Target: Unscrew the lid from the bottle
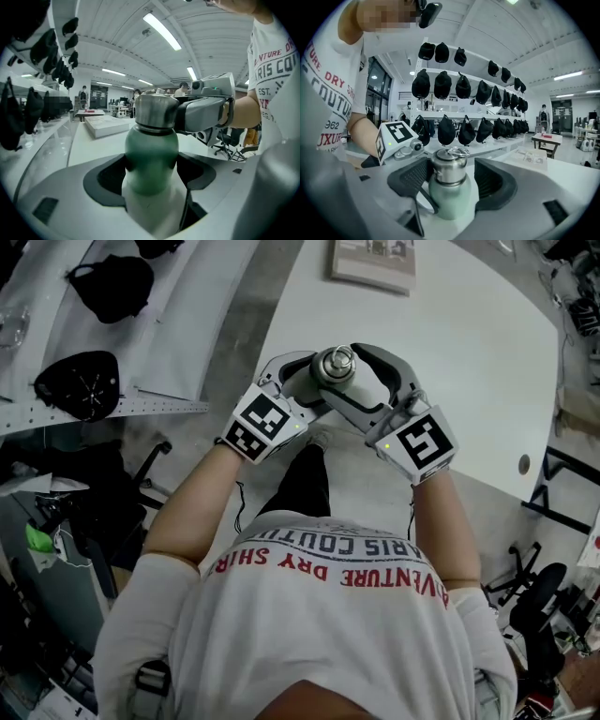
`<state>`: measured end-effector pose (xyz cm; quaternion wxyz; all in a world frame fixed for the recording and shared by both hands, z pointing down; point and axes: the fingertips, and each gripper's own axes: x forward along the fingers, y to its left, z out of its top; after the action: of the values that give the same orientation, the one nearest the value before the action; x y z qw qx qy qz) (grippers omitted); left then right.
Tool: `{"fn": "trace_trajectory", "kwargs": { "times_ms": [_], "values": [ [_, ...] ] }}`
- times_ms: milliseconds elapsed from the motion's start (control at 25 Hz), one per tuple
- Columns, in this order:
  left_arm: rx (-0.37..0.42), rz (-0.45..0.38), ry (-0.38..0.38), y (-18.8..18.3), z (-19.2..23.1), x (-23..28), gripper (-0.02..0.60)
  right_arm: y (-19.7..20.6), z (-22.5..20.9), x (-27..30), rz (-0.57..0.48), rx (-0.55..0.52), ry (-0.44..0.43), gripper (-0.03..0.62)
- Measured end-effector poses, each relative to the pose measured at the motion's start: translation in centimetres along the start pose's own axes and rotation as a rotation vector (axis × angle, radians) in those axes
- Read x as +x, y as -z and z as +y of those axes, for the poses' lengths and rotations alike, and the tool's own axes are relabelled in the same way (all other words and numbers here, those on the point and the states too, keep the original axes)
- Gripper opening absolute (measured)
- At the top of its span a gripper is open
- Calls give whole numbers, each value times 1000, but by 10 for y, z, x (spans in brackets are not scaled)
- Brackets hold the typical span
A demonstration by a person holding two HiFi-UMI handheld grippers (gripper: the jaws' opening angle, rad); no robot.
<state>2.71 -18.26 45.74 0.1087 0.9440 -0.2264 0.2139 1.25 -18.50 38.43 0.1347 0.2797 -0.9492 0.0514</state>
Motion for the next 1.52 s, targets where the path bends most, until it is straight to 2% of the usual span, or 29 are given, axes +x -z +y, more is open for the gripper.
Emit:
{"fn": "trace_trajectory", "kwargs": {
  "times_ms": [240,400,640,720,920,1080,1520],
  "values": [
    [-81,-55,-165,0,-1,1,356,-1,4,1,-3,11,37,301],
    [-117,-64,-239,0,-1,1,356,1,5,3,4,-7,57,301],
    [-131,-71,-273,1,-1,1,356,5,2,5,14,-25,76,297],
    [-130,-66,-266,1,-1,1,356,5,0,5,15,-31,82,267],
    [-111,-59,-224,1,-1,0,356,2,0,6,8,-27,54,261],
    [-78,-52,-158,1,0,0,355,4,-2,7,20,-44,20,260],
    [105,12,198,4,3,-3,355,-1,3,14,42,-61,-93,259]
  ]
}}
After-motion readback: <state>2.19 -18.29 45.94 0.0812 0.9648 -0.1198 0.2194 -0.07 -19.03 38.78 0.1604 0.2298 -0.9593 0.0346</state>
